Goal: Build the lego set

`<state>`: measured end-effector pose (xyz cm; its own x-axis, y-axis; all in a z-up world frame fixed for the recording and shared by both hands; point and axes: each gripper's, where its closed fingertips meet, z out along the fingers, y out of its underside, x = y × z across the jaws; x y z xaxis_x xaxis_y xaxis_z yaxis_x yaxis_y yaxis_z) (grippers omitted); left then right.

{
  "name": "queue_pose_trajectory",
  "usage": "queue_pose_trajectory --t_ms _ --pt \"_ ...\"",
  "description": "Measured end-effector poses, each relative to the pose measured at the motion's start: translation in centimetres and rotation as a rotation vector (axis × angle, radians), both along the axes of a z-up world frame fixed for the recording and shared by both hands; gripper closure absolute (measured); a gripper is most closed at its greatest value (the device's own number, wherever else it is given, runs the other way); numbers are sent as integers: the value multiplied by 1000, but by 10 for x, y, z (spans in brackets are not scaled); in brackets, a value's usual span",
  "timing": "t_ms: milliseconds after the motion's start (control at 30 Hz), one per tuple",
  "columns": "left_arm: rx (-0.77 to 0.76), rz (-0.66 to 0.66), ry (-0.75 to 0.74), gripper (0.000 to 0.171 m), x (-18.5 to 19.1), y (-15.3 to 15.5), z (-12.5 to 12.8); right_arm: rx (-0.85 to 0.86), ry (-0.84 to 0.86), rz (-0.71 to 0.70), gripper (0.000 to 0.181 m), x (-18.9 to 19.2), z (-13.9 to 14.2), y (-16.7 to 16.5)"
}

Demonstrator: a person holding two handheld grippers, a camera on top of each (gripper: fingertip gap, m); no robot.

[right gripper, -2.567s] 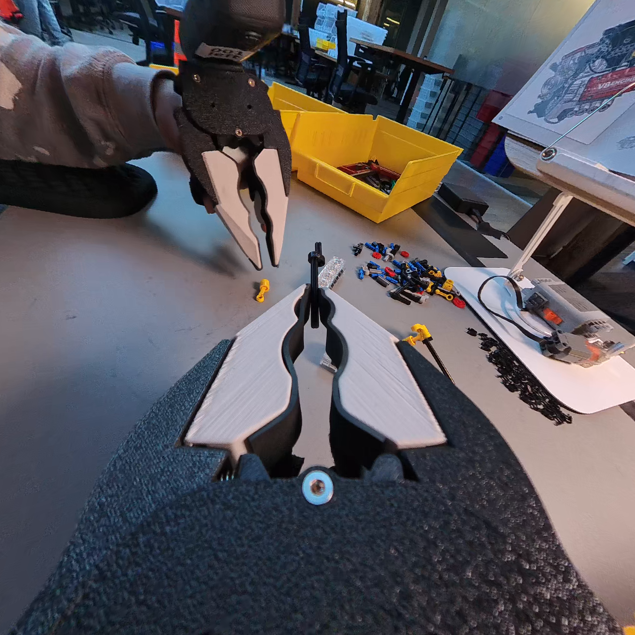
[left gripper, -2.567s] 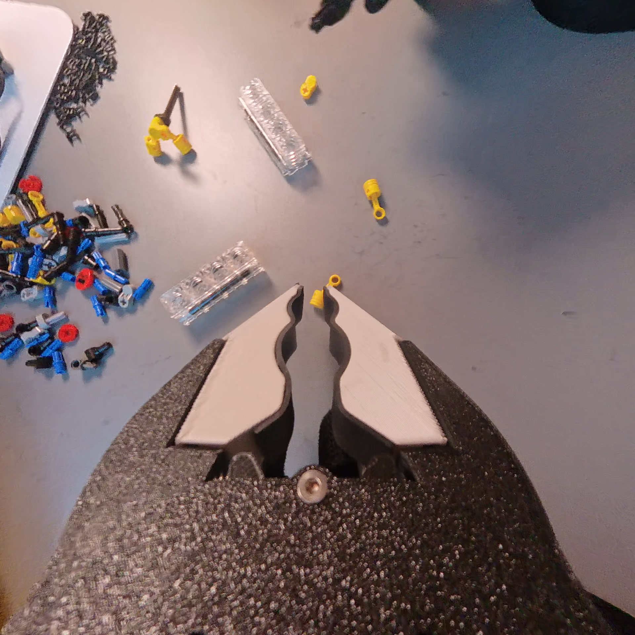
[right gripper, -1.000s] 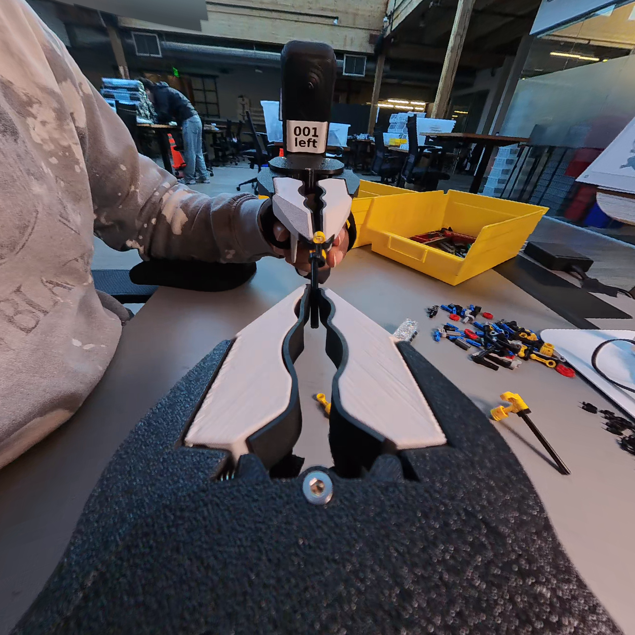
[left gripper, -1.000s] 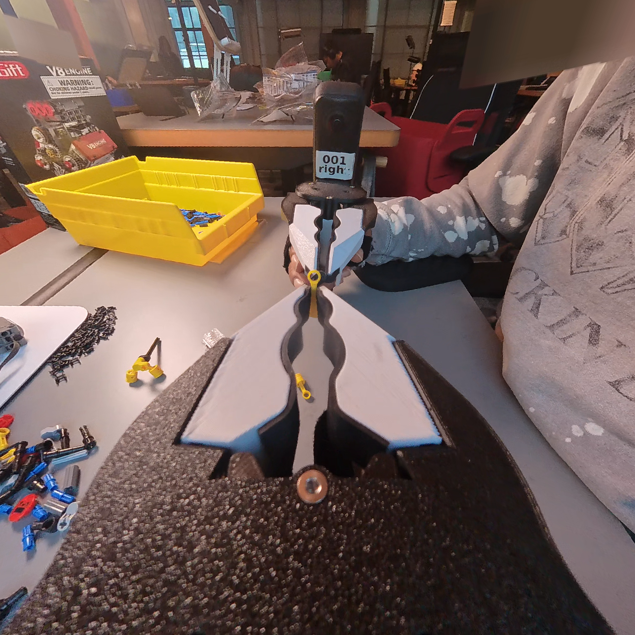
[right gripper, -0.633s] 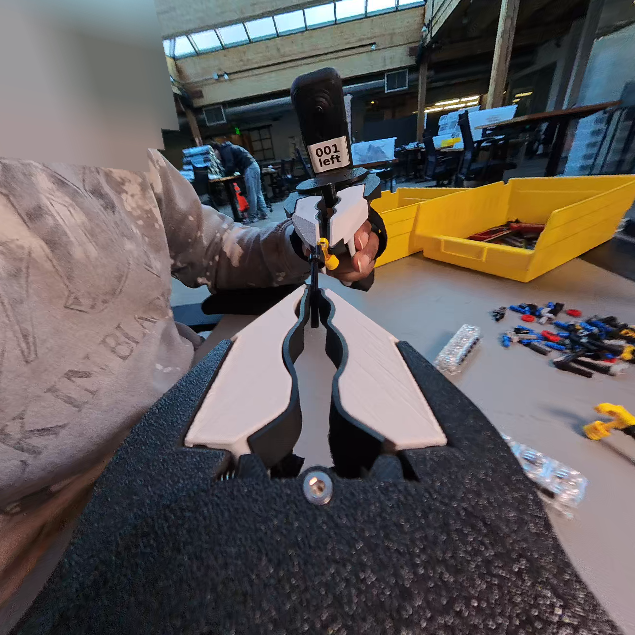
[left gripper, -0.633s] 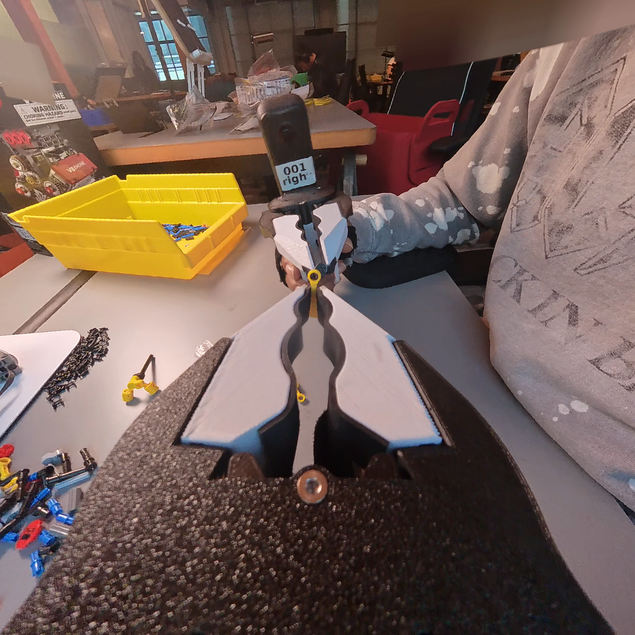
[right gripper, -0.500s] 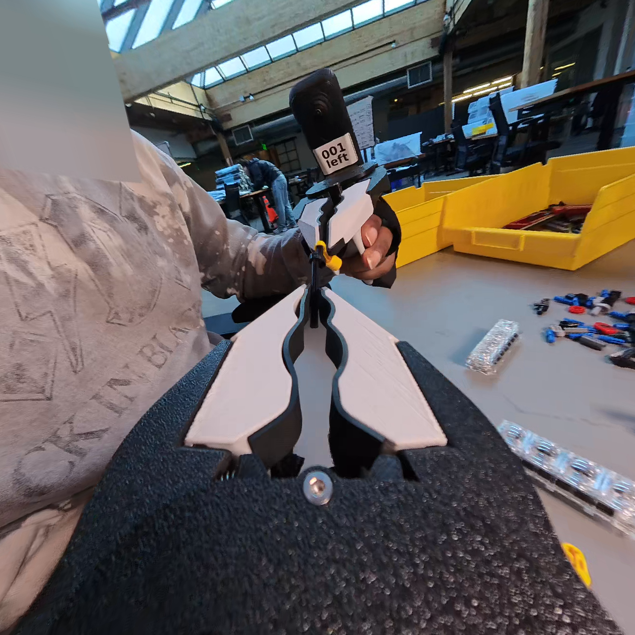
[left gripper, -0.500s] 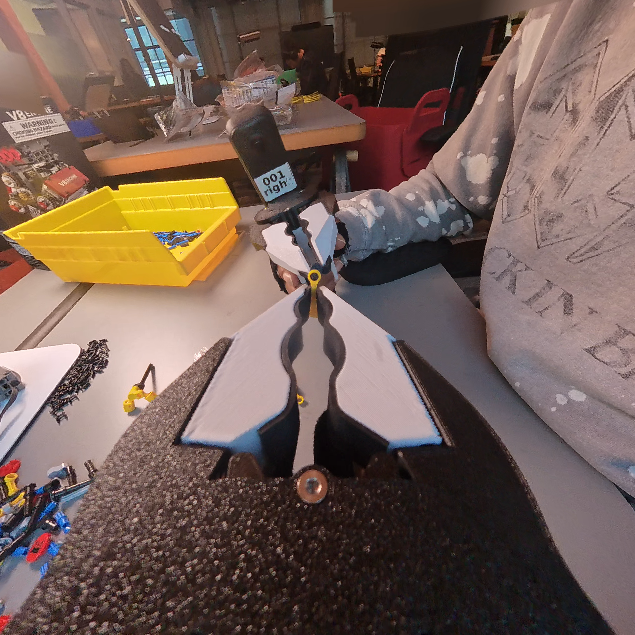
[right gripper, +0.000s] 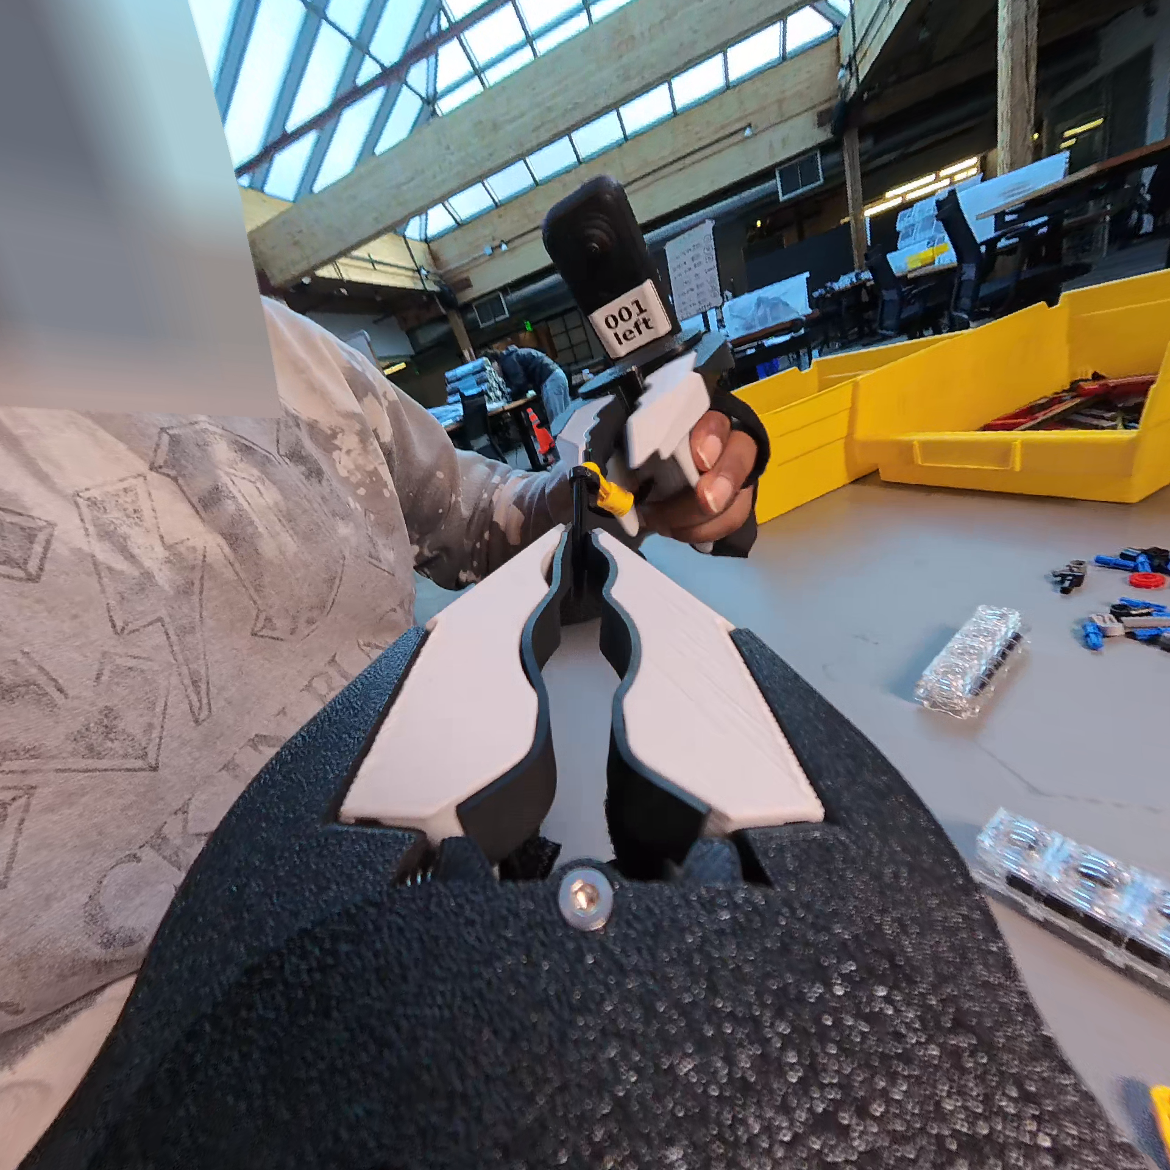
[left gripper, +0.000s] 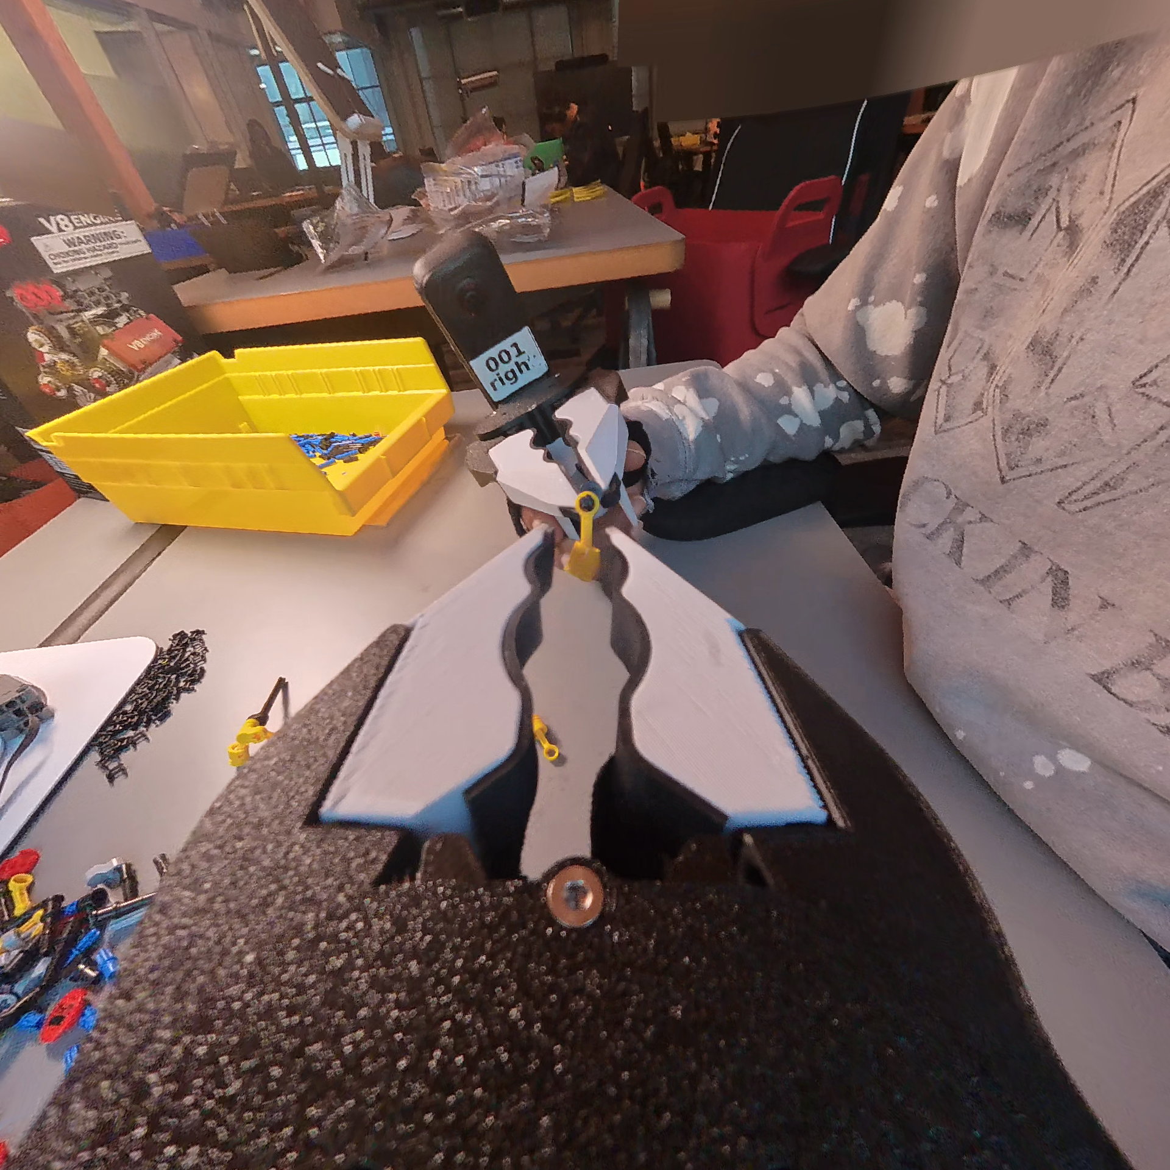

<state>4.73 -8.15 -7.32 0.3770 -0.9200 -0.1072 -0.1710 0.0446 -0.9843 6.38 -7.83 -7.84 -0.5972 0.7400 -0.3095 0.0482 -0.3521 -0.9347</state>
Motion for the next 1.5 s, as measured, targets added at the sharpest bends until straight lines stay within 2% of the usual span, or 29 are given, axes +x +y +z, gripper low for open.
queue_pose_trajectory --t_ms 100,167,267,367,433,533,667,733,1000,1100,1167,1267,1400,1500 --pt "-56 29 -62 140 -9 8 1 -44 52 -16 177 3 11 6" --pt "-134 59 -74 140 -19 17 -9 -65 95 -50 178 8 20 16" --pt "-294 130 70 143 -26 29 -55 -103 167 -121 178 19 35 37" --pt "-384 150 266 147 -17 28 -104 -118 202 -208 178 27 42 61" --pt "-392 157 363 149 -10 26 -124 -102 199 -251 179 30 41 70" --pt "-366 180 452 150 -6 29 -137 -103 201 -272 179 32 42 76" --pt "-353 192 525 153 -2 32 -146 -82 185 -266 179 29 39 72" --pt "-341 186 541 164 -1 32 -147 -74 176 -261 179 28 38 70" --pt "-414 230 532 164 -15 32 -147 -31 135 -269 178 24 30 69" --pt "-435 179 567 160 -15 18 -146 -18 119 -275 177 22 27 69" --pt "-442 51 534 159 -5 -1 -139 -24 117 -275 178 22 26 70" --pt "-354 -57 502 158 2 -14 -128 -29 111 -277 178 21 24 71" --pt "-251 -4 568 158 -11 8 -121 -30 106 -283 178 20 22 73" --pt "-166 -87 652 157 -9 16 -118 -36 100 -290 178 20 20 76"
